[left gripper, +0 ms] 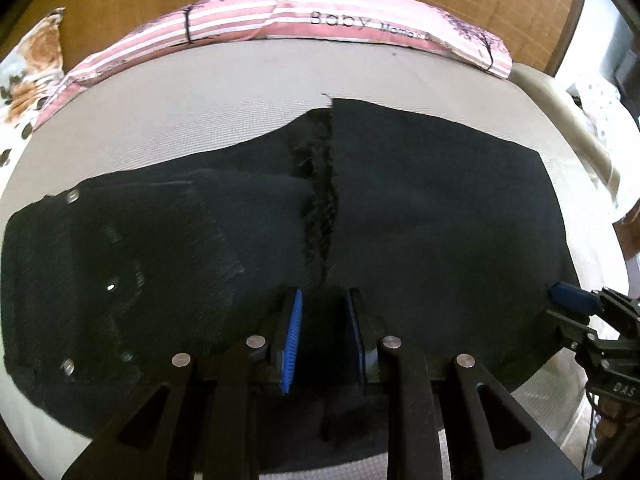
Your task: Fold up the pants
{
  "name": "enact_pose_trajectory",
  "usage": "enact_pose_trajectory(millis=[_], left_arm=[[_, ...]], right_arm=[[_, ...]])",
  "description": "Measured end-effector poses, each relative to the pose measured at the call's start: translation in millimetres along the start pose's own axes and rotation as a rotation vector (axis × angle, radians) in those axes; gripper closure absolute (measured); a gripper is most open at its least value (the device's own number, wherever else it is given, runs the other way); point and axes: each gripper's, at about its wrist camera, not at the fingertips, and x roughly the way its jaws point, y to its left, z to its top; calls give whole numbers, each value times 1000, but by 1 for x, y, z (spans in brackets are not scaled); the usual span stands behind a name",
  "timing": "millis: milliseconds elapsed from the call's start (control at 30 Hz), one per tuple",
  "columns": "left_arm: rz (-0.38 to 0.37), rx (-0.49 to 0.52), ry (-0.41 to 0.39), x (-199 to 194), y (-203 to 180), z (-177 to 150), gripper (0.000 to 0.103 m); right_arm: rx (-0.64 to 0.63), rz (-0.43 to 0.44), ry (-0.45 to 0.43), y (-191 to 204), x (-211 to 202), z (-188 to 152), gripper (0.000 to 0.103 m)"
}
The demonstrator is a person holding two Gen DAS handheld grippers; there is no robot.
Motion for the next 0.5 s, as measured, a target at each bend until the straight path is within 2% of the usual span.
enact_pose_trajectory(millis=[167,200,233,367,500], left_arm=[[9,-62,-21,-21,23,-11,77],[-1,-88,-31,-28,31,-14,74],[-10,-119,-40,-36,41,-17,70],[-34,-249,-94,-70,89,-32,66],[-69,-451,-155,-103,154,-57,62]], right_arm=[[-10,5,11,11,2,-1,46],[-15,11,15,15,3,-2,46],[-26,18,20,21,5,-2,46],[-83,40,38,47,13,-4,46],[-141,68,54,77,23,-1,43]])
